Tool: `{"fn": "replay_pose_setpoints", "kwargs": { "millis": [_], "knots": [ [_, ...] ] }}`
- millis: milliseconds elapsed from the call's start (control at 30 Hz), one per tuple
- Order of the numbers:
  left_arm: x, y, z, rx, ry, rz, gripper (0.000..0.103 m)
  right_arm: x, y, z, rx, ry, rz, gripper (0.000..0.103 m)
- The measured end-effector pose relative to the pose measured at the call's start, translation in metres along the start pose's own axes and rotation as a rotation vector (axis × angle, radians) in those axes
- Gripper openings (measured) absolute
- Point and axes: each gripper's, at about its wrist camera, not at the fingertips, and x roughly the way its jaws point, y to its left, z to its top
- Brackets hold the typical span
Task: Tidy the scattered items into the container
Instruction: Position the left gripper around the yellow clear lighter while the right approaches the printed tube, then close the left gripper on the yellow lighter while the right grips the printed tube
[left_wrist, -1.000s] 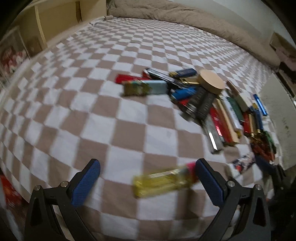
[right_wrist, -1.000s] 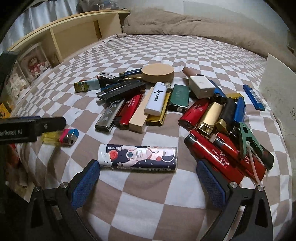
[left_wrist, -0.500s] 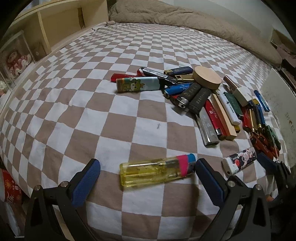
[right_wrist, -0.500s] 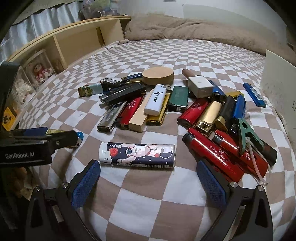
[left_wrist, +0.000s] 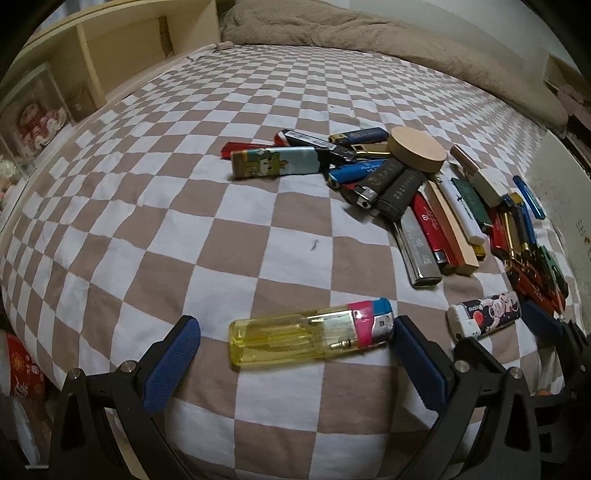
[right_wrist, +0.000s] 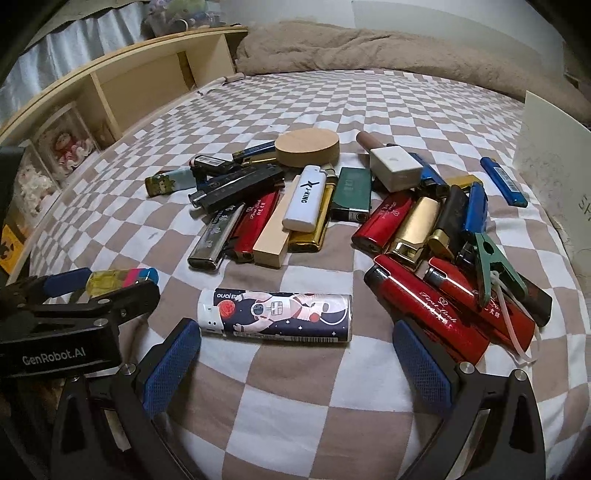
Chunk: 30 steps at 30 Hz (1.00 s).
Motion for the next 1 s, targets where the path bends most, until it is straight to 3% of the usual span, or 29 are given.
{"fn": "replay_pose_setpoints", "kwargs": {
  "millis": [400,600,800,833,900,1000],
  "knots": [
    [-0.005,0.011,-0.003,-0.010,0.001,-0.028,0.095,-0.004,-0.006,0.003,0.034,0.016,0.037,0.103],
    [-0.005,0.008,-0.005,0.023,-0.007,0.006,0.093,0.001,0.000,0.008,0.031,0.035,-0.002,0.103],
    [-0.003,0.015,-0.005,-0.007,-0.013,0.030,0.094,0.008,0.007,0.011,0.019,0.050,-0.054,0.103],
    [-0.003,0.016,-0.005,-0.010,-0.013,0.030,0.095,0.008,0.008,0.011,0.015,0.049,-0.059,0.101],
    [-0.003,0.016,-0.005,-0.014,-0.014,0.035,0.096,0.005,0.008,0.009,-0.013,0.029,-0.086,0.084],
    [-0.002,0.017,-0.005,-0.023,-0.012,0.046,0.101,0.001,0.004,0.006,-0.035,0.029,-0.064,0.083]
  ]
}}
